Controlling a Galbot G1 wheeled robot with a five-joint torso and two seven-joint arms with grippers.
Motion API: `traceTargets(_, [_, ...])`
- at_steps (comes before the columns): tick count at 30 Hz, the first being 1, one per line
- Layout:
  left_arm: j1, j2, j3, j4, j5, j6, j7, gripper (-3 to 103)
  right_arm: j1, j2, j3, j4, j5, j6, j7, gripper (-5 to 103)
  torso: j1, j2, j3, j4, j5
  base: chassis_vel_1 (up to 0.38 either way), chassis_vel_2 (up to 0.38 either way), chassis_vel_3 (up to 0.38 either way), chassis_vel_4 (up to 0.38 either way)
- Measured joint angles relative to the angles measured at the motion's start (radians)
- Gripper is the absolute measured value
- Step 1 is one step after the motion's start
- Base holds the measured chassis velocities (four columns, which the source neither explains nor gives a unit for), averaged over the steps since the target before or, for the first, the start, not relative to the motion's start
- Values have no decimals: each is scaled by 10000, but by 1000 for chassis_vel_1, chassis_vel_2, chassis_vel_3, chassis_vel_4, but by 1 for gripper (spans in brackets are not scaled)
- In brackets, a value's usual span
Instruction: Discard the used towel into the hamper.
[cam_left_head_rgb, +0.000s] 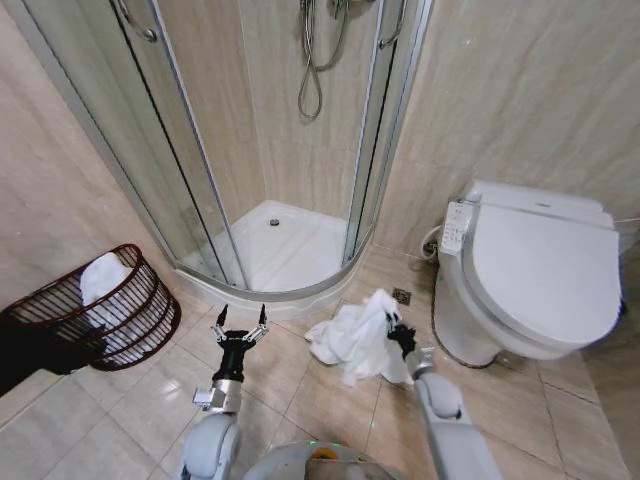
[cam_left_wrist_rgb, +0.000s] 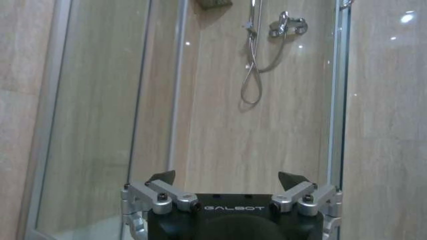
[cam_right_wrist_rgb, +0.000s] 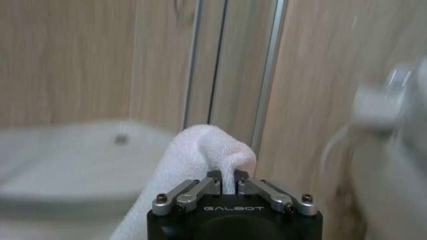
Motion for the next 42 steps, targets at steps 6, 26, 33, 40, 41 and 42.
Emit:
traceTargets(6, [114,29,-299,-154,-87,-95,-16,100,-642,-738,225,2831,1266,-970,882,9,0,0,0,-1,1,0,0,0,0])
traceTargets(26, [372,108,-660,-549,-235,-53,-125,100,-2676,-767,807,6322,1909,-1847,1714,9,0,0,-1,-1,1,0,0,0,0])
traceTargets(33, [219,114,-600,-315,-222,-8,-90,100,-2538,-689,757,6267,1782,-1774,1618,9,0,0,0,-1,0,0,0,0,0])
traceTargets(40, [230,102,-582,-407,-161,25,10,100,-2425,-662,658,6231,1703,-1734,1547,9,0,0,0,-1,0,37,30,39,39])
traceTargets(41, [237,101,-585,-407,-158,26,15,100,-2429,-650,627,6227,1677,-1724,1516,9,0,0,0,-1,0,67,73,63,75])
traceTargets(42, [237,101,-585,-407,-158,26,15,100,-2429,-650,627,6227,1677,-1724,1516,9,0,0,0,-1,0,67,73,63,75])
